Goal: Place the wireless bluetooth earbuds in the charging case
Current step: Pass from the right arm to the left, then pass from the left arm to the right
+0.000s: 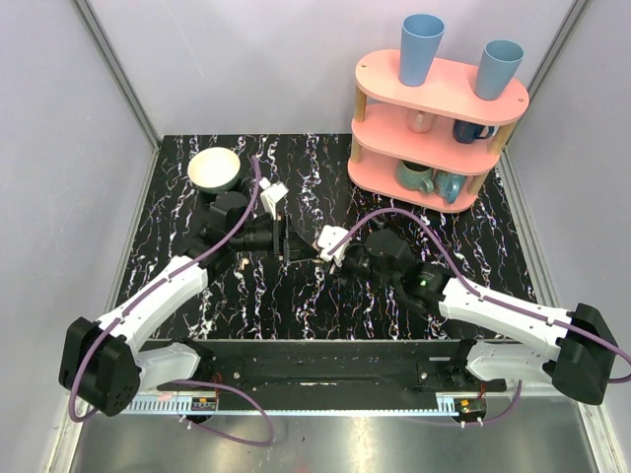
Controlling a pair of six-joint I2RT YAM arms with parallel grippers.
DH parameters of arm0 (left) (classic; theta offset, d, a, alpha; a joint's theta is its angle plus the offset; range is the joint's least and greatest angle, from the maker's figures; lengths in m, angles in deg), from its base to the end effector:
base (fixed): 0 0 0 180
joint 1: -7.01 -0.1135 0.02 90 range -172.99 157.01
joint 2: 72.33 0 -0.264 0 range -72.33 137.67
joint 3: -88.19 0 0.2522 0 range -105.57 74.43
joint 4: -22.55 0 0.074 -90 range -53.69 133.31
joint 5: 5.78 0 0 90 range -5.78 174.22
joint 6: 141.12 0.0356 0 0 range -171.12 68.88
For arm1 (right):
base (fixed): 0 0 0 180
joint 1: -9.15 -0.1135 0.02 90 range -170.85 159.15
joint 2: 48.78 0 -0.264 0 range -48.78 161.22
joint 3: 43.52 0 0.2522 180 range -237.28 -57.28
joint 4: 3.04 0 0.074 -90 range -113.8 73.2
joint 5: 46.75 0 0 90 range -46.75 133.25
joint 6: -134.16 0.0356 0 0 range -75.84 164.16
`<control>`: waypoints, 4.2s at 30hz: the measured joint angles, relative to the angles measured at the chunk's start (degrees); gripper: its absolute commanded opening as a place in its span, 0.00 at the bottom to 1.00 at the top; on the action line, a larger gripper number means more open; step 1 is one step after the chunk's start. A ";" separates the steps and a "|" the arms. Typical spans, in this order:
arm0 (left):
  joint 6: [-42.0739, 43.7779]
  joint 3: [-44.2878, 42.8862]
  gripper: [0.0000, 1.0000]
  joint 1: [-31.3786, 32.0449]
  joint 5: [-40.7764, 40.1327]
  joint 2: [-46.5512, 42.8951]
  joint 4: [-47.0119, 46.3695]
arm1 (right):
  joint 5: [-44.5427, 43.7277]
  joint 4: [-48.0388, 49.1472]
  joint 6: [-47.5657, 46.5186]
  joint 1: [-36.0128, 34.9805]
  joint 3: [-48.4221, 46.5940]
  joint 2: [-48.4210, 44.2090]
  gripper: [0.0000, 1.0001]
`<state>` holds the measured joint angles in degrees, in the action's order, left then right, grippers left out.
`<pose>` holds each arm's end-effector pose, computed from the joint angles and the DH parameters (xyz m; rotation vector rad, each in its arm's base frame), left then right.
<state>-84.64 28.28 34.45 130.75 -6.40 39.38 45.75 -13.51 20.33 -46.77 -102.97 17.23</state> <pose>0.2134 -0.1399 0.2898 0.4782 2.0900 -1.4581 0.1489 0.2228 0.2938 -1.2348 1.4306 0.4259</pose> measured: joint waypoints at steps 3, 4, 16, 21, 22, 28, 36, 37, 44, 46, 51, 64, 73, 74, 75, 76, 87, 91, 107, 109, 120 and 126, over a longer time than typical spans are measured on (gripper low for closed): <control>0.90 -0.17 0.53 0.17 0.00 0.79 1.70 | -0.11 -0.11 -0.37 -0.09 0.04 0.00 0.21; 1.07 -0.22 0.53 0.31 0.00 1.07 2.10 | -0.13 -0.11 -0.46 -0.17 0.07 0.00 0.21; 3.30 -1.62 0.46 2.27 -0.39 2.93 4.66 | -0.11 -0.17 -1.03 -0.50 0.72 0.00 0.21; 3.34 -2.03 0.41 3.04 -0.63 3.08 4.63 | -0.13 -0.17 -1.03 -0.63 0.79 0.00 0.21; 3.32 -2.05 0.38 3.04 -0.76 3.23 4.63 | -0.20 -0.15 -1.03 -0.63 0.81 0.00 0.21; 3.45 -2.05 0.29 3.21 -1.42 3.96 4.72 | -0.59 -0.17 -1.03 -0.66 1.16 0.00 0.24; 3.50 -2.14 0.06 3.37 -1.84 3.98 4.68 | -1.18 -0.15 -1.01 -0.72 1.22 -0.02 0.33; 3.50 -2.14 0.00 3.41 -1.88 3.98 4.68 | -1.20 -0.11 -1.01 -0.72 1.27 -0.02 0.38; 3.72 -2.12 0.00 3.78 -2.69 3.72 3.56 | -2.01 0.24 -0.31 -0.72 1.49 -0.61 0.70; 4.44 -2.03 0.00 4.15 -3.98 2.84 3.50 | -2.89 0.39 0.37 -0.74 1.49 -0.98 0.77; 7.98 -2.01 0.00 4.44 -8.39 -1.36 3.48 | -4.42 -0.48 4.22 -0.76 0.85 -4.13 0.84; 19.74 14.23 0.00 4.46 -15.80 -21.90 -17.68 | -6.56 -1.44 28.61 -0.76 -1.22 -15.89 0.95; 27.63 25.53 0.00 4.76 -18.16 -34.10 -34.56 | -5.92 -1.53 47.54 -0.79 -4.87 -9.97 0.95; 27.85 25.86 0.00 4.76 -18.29 -34.58 -35.69 | -5.79 -1.49 48.37 -0.79 -4.87 -9.73 0.95; 27.98 26.36 0.00 4.76 -18.47 -35.19 -37.24 | -5.40 -1.40 49.35 -0.79 -4.90 -9.51 0.95; 28.04 26.97 0.00 4.76 -18.69 -35.74 -38.84 | -4.90 -1.38 50.16 -0.79 -4.96 -9.35 0.94; 24.68 34.12 0.00 4.76 -19.08 -36.61 -49.70 | 2.58 4.74 56.78 -0.81 -6.58 -5.57 0.95; 24.11 34.14 0.00 4.76 -18.05 -36.46 -51.28 | 3.21 5.55 60.37 -0.83 -8.76 -2.03 0.94; 24.94 34.14 0.00 4.76 -17.05 -36.13 -51.71 | 3.65 10.62 79.56 -0.83 -9.25 2.12 0.81; 25.14 34.14 0.00 4.76 -17.11 -35.98 -51.89 | 4.17 10.60 81.07 -0.81 -9.25 2.45 0.80; 25.99 34.14 0.00 4.76 -18.25 -35.74 -52.83 | 5.42 10.56 84.74 -0.81 -9.22 3.30 0.62; 25.99 34.07 0.00 4.81 -18.40 -35.47 -53.62 | 5.55 10.56 85.29 -0.74 -8.90 3.43 0.40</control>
<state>-58.65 62.35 39.26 112.34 -41.88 -14.23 51.31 -2.95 105.61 -47.52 -111.87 20.67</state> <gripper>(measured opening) 0.328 0.503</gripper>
